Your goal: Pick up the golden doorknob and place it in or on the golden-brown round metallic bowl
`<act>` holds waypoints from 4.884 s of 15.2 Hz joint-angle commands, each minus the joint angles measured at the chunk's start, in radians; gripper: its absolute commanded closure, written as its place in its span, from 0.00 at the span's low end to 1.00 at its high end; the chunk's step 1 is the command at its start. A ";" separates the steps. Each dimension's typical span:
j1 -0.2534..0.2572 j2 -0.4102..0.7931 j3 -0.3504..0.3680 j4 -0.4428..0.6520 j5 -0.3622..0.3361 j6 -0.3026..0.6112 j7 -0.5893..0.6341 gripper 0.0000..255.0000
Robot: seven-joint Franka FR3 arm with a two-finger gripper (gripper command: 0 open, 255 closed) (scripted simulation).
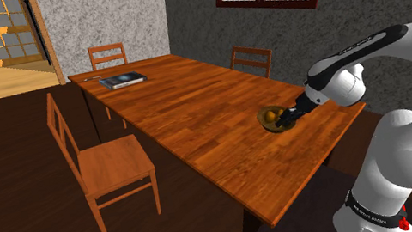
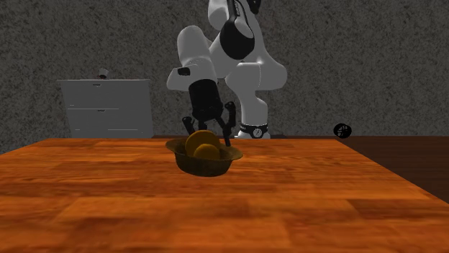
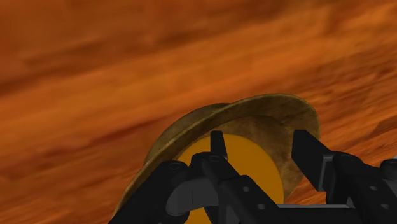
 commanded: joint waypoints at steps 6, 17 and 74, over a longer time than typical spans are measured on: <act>0.003 0.005 -0.003 0.000 0.001 0.000 0.000 1.00; -0.045 0.106 0.112 0.186 -0.097 -0.241 0.063 0.00; 0.066 0.319 0.151 0.589 -0.257 -0.680 0.101 1.00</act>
